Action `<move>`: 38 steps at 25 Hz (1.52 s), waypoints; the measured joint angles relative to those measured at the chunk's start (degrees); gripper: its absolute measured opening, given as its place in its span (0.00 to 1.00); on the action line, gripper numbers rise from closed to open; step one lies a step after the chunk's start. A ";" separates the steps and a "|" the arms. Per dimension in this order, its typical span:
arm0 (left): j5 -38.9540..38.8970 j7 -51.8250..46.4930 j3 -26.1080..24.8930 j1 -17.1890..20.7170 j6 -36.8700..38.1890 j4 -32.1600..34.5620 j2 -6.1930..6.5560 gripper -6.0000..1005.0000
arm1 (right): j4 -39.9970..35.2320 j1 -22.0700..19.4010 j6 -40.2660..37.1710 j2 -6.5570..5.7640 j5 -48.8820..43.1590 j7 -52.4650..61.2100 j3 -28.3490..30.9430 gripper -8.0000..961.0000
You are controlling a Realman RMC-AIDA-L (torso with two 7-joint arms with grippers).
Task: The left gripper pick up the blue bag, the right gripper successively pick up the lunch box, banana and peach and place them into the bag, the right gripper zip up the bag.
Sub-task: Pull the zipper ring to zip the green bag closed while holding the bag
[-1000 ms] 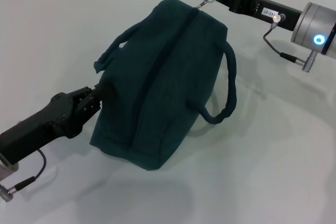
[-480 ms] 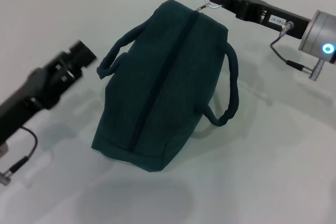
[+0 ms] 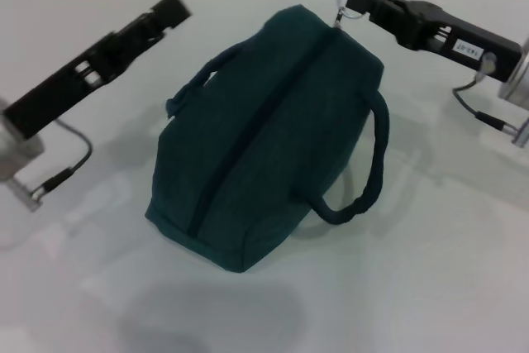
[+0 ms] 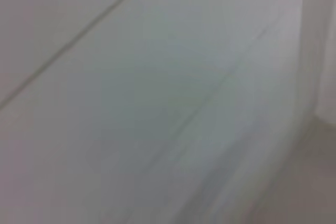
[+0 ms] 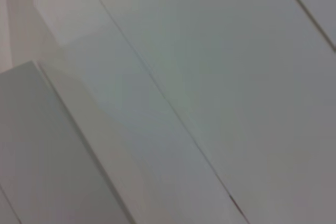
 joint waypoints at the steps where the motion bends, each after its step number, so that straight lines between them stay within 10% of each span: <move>1: 0.76 -0.83 0.01 -1.23 -0.48 0.01 0.14 0.85 | -0.14 -0.36 -0.03 -0.04 0.05 -0.03 0.09 0.02; 19: 22.53 -15.58 0.12 -13.07 -17.34 7.27 -0.04 0.86 | 0.27 -1.63 -1.33 -0.19 1.62 -1.18 0.28 0.02; 38: 21.67 -15.25 -0.01 -13.12 -17.12 7.36 -1.18 0.77 | 0.36 -2.13 -1.35 -0.17 2.22 -1.61 0.26 0.02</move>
